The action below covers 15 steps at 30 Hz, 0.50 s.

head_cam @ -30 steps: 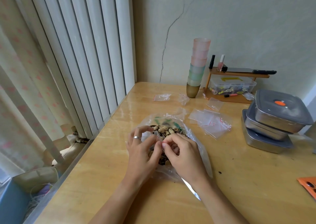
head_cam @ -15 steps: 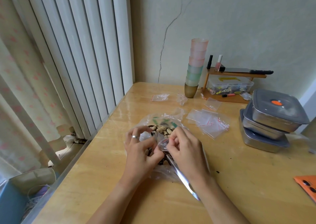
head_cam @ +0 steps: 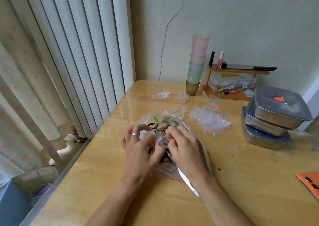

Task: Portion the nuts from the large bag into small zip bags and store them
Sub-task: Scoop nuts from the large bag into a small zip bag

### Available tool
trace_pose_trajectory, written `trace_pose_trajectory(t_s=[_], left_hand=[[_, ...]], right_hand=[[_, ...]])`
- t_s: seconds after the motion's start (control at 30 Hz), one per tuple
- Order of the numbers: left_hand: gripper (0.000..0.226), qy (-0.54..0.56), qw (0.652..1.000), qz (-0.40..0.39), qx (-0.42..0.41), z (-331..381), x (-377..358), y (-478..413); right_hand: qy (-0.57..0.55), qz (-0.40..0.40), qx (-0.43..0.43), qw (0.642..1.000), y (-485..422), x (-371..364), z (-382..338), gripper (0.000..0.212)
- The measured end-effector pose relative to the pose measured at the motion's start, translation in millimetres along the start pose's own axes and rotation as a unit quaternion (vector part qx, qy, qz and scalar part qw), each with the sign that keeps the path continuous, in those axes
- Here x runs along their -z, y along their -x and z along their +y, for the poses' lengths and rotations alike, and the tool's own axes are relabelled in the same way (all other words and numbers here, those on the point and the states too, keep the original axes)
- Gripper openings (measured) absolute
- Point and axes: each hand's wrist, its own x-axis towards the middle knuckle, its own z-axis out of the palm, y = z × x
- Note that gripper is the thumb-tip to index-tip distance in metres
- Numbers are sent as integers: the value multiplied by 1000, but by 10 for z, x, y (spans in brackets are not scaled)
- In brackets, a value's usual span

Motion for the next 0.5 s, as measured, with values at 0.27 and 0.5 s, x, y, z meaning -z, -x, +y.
trace_pose_trajectory(t_s=[0.27,0.5], left_hand=[[12,-22,1000,18,1,-15,-5,3],[86,61,979,-141,-135,88,54,35]], right_hand=[[-55,-65,67,994,5,-8,117,25],[-167,-50,-6,985,-21,54,66,26]])
